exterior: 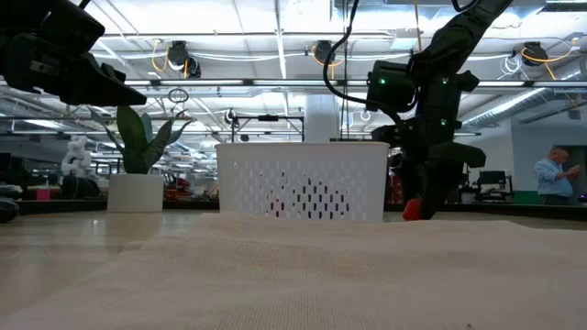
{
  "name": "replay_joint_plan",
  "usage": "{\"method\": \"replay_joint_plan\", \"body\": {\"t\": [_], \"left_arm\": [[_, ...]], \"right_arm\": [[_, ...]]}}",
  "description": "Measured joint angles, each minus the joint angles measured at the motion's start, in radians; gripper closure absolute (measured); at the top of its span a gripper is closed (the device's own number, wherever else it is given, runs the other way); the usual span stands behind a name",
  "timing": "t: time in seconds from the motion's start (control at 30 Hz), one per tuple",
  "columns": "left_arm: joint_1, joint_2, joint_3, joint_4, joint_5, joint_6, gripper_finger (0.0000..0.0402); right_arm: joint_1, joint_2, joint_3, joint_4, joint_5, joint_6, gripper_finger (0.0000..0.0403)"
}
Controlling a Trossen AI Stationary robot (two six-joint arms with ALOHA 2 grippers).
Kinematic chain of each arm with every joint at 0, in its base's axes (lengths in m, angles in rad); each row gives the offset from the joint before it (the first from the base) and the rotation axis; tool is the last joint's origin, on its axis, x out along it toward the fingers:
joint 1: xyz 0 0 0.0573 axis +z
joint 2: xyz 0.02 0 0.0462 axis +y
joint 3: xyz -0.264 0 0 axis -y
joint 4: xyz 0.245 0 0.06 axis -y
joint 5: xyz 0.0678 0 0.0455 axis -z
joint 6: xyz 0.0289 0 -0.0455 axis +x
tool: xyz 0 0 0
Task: Pick and placing Produce into tupperware
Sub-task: Put the red strawberry into the white bin
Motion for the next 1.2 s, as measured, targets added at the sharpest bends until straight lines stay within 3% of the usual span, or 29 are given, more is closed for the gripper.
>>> {"method": "replay_joint_plan", "body": {"t": [0.37, 0.63, 0.93, 1.2], "left_arm": [[0.000, 0.000, 0.000, 0.000, 0.000, 0.000, 0.0380], [0.000, 0.000, 0.000, 0.000, 0.000, 0.001, 0.0380], [0.000, 0.000, 0.000, 0.000, 0.000, 0.000, 0.0380], [0.000, 0.000, 0.000, 0.000, 0.000, 0.000, 0.0380]], "right_arm": [[0.000, 0.002, 0.000, 0.000, 0.000, -0.001, 0.0274], [0.000, 0.002, 0.033, -0.071, 0.000, -0.004, 0.0249], [0.000, 0.002, 0.212, -0.238, 0.000, -0.006, 0.0274], [0.000, 0.002, 0.350, -0.401, -0.003, 0.025, 0.0250]]}}
